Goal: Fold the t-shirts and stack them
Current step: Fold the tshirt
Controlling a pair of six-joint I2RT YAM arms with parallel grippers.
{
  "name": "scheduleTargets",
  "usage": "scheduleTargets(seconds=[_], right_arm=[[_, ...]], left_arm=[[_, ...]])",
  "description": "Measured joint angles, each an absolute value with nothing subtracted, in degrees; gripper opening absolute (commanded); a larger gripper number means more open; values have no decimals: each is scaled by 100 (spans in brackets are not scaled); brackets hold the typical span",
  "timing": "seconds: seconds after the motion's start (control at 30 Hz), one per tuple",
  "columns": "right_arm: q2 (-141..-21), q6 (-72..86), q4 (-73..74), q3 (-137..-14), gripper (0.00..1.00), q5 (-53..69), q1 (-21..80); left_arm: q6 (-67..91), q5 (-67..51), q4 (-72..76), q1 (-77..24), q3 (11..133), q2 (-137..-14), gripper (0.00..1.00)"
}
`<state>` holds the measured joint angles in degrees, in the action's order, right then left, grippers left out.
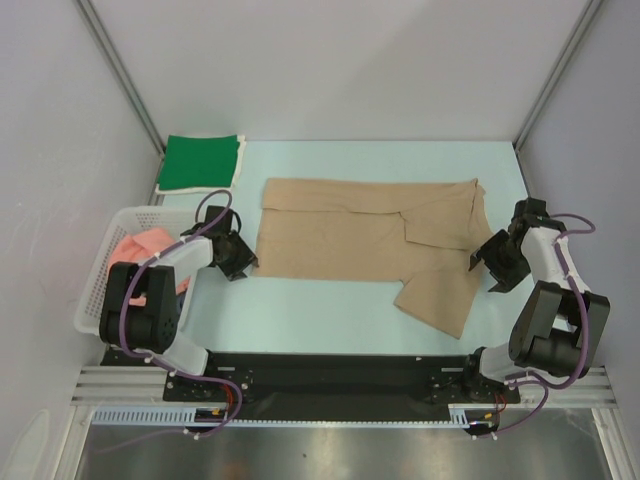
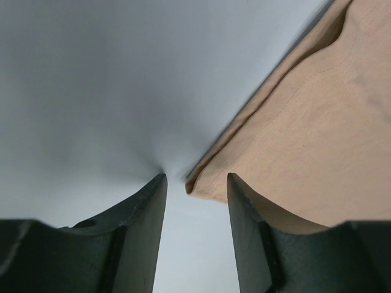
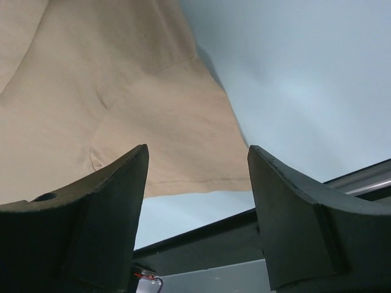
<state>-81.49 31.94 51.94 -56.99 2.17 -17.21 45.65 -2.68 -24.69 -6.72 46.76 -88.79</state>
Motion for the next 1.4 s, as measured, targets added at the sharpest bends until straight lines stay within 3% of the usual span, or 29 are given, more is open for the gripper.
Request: scheduleTargets(seconds=[0.4,0.53,0.73,0.8,0.9,1.1,1.17,1.4], right_arm=[[-8197,3214,5183,-5640,73,23,-1839],[-8162,3264,5166,-5408,73,19,-1931],[-8132,3258,5188,-5260,75,21,-2036],[-8132,3253,5181,-5256,75,16,-2047],[-8121,3249,5181,-5231,75,-21,-2058],[-8073,3140,5179,-5026,60,-38,-2265],[-8079,3076,5183,-4943,49,-27,-2320],[-8042,3024,5057,-4648,48,204,-2239]], left_arm=[[4665,-174,-2502,-803,4689,-8923,40],[4678,-132,-2495,-821,4692,-8925,22],[4718,-97,-2473,-827,4687,-8925,9],[4716,-75,-2475,-829,4689,-8925,0],[4711,-58,-2480,-832,4689,-8925,0],[4670,-3,-2574,-851,4709,-8912,1],[4648,-8,-2606,-856,4711,-8897,0],[4602,-38,-2709,-910,4711,-8836,0]])
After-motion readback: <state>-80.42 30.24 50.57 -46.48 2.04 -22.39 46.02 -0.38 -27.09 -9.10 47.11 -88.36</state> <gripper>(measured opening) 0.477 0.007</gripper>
